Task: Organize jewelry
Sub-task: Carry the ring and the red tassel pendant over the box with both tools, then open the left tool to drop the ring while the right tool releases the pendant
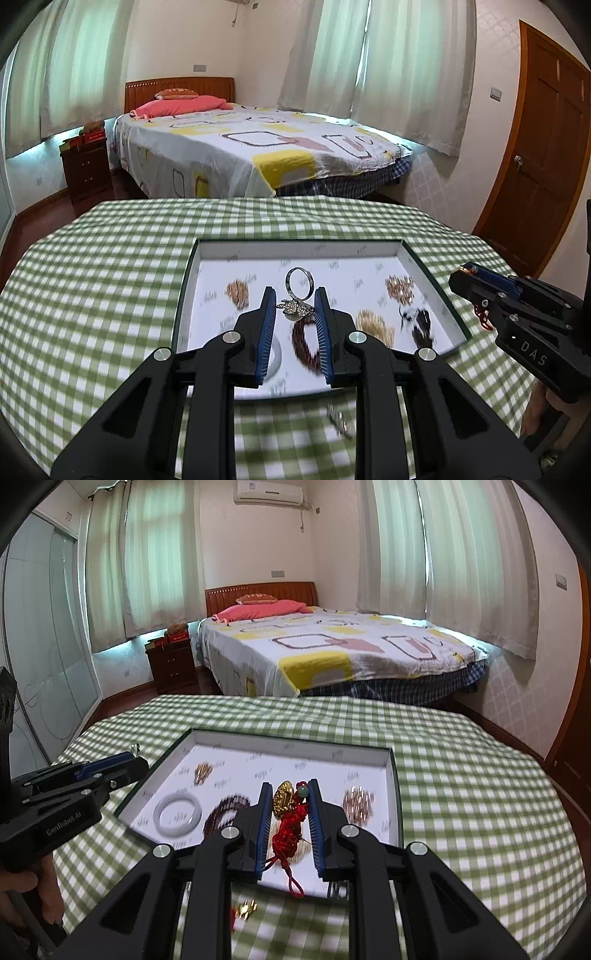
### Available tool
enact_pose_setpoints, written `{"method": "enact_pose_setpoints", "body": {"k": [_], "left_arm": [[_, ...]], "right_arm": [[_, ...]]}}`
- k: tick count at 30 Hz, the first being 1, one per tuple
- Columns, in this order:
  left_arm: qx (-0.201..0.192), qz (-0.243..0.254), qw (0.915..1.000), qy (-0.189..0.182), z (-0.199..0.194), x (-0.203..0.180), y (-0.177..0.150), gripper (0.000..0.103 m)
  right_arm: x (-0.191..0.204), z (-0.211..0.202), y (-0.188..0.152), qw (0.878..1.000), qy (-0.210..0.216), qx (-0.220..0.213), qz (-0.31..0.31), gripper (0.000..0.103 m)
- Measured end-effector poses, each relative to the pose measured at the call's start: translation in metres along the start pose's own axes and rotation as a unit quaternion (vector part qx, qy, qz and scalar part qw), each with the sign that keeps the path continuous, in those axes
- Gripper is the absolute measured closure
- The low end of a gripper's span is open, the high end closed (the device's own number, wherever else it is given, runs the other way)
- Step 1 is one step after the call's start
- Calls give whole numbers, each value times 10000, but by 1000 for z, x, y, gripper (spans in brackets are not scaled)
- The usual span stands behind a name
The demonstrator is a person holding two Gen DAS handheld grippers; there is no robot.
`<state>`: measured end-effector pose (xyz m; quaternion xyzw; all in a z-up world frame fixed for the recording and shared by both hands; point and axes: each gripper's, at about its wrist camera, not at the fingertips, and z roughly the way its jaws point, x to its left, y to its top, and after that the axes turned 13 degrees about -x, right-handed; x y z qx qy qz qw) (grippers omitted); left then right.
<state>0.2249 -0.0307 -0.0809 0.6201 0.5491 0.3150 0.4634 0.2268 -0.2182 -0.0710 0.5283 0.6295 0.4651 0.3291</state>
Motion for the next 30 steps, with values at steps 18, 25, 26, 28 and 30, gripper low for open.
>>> {"method": "enact_pose_setpoints", "body": {"k": [18, 25, 26, 28, 30], "left_arm": [[793, -15, 9966, 211, 122, 9, -6, 82], [1151, -6, 9928, 322, 143, 14, -18, 82], [1181, 1, 9925, 328, 144, 14, -20, 82], [1231, 25, 9918, 330, 146, 14, -22, 82], [1287, 39, 9911, 333, 148, 13, -25, 82]], "right_arm": [[-16, 106, -15, 9981, -37, 621, 0, 83], [-20, 124, -26, 9955, -80, 946, 57, 83], [-20, 126, -27, 9952, -84, 977, 54, 83], [-21, 128, -30, 9944, -101, 1053, 44, 83], [-21, 131, -31, 9936, -116, 1123, 59, 83]]}}
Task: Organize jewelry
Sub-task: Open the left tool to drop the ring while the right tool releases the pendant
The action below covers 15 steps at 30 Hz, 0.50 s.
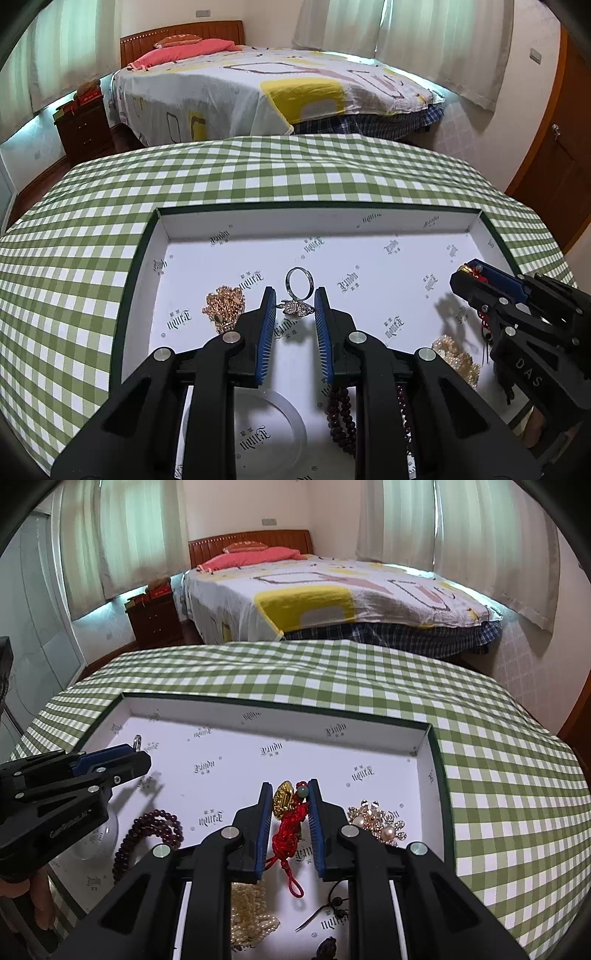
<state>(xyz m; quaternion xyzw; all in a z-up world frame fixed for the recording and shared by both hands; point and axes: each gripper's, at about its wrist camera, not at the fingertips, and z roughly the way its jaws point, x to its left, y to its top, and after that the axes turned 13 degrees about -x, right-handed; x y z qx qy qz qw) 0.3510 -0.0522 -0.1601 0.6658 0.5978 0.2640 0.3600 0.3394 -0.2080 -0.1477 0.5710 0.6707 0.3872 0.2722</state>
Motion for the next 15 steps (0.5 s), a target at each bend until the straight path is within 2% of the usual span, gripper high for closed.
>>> {"method": "enact_pose_setpoints", "body": {"k": [15], "left_arm": [[195, -66, 9998, -4, 10, 2, -3, 82]], "right_arm": [[-3, 6, -4, 9998, -17, 167, 50, 82]]}}
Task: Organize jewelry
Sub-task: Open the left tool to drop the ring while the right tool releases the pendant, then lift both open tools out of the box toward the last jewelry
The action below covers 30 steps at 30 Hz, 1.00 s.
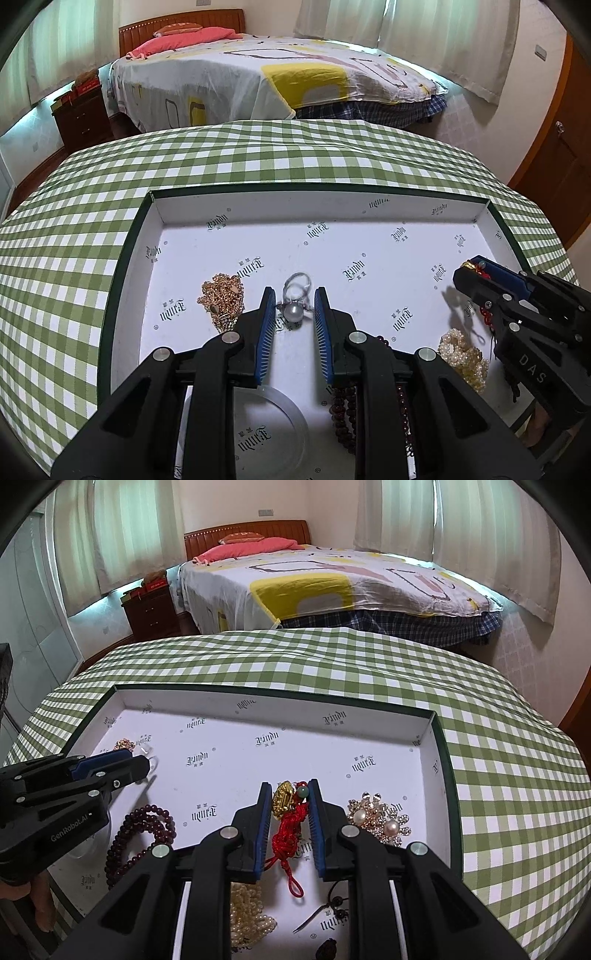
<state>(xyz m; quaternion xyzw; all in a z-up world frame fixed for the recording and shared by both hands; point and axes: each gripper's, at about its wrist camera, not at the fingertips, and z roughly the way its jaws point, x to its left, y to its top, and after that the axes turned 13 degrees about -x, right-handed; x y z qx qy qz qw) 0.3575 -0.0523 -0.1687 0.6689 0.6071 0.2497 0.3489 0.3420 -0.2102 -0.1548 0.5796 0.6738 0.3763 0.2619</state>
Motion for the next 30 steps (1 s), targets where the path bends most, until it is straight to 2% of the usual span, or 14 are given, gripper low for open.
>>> {"method": "enact_pose_setpoints", "body": {"k": [7, 9, 14, 22, 30], "left_arm": [[-22, 26, 10000, 11, -2, -1, 0, 69], [-80, -5, 10000, 19, -4, -1, 1, 56], [-125, 60, 9999, 16, -9, -1, 1, 52], [-381, 114, 9992, 57, -25, -1, 2, 28], [-640, 93, 9978, 171, -52, 4, 5, 23]], "right_arm": [[-1, -1, 0, 10000, 20, -11, 52, 77], [-2, -2, 0, 10000, 17, -23, 60, 71], [-2, -4, 0, 10000, 19, -48, 53, 66], [0, -11, 0, 9999, 19, -165, 47, 51], [3, -26, 5, 9994, 26, -340, 56, 42]]}}
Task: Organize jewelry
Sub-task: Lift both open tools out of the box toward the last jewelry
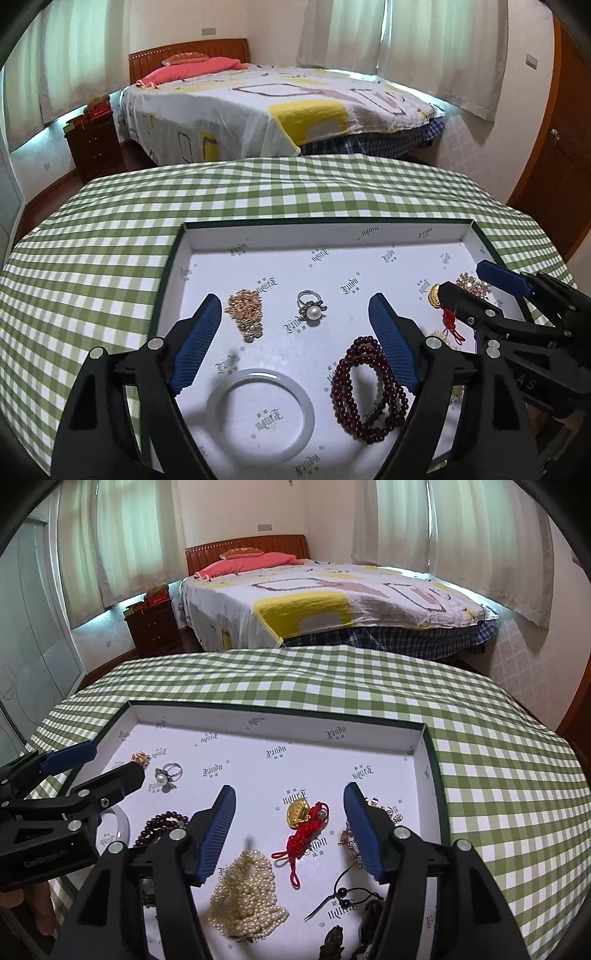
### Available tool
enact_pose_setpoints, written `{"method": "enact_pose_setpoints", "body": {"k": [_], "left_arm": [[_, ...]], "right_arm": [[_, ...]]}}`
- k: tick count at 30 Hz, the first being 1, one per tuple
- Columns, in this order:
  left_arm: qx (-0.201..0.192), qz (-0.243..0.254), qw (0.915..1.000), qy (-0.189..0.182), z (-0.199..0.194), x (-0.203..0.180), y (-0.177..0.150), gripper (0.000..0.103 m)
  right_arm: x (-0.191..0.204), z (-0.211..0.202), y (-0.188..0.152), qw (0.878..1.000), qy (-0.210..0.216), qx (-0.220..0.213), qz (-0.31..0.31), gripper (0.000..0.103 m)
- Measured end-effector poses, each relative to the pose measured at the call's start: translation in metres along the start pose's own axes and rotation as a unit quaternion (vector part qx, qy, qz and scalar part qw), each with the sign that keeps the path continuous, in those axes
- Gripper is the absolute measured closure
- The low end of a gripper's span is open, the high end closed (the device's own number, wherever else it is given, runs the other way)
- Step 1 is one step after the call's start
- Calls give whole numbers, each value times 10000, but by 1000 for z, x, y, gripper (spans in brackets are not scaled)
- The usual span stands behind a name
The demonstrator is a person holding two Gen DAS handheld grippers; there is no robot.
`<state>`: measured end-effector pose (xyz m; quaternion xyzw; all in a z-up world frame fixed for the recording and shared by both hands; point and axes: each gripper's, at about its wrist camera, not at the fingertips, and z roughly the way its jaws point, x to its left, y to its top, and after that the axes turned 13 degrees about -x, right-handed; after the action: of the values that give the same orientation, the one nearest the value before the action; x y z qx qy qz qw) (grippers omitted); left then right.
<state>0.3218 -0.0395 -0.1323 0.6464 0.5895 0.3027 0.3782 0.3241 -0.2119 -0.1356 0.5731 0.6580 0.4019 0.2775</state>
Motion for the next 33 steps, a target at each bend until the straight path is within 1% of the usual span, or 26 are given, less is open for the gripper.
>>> {"method": "enact_pose_setpoints", "body": {"k": [3, 7, 15, 20, 26, 33], "left_arm": [[-121, -57, 9999, 22, -14, 4, 0, 20], [-280, -85, 9996, 66, -34, 7, 0, 20], [-537, -219, 9983, 104, -79, 15, -6, 20], [-576, -254, 9979, 125, -100, 18, -16, 19], [-587, -309, 9977, 171, -119, 21, -32, 19], [-491, -289, 9980, 257, -131, 26, -53, 19]], "right_arm": [[1, -9, 2, 10000, -4, -76, 15, 41], [3, -22, 5, 9998, -2, -176, 24, 41], [9, -63, 2, 9990, 33, -432, 108, 41], [15, -81, -8, 9989, 47, -454, 134, 41], [21, -102, -27, 9989, 42, -434, 144, 41], [29, -108, -52, 9995, 71, -262, 145, 41]]}}
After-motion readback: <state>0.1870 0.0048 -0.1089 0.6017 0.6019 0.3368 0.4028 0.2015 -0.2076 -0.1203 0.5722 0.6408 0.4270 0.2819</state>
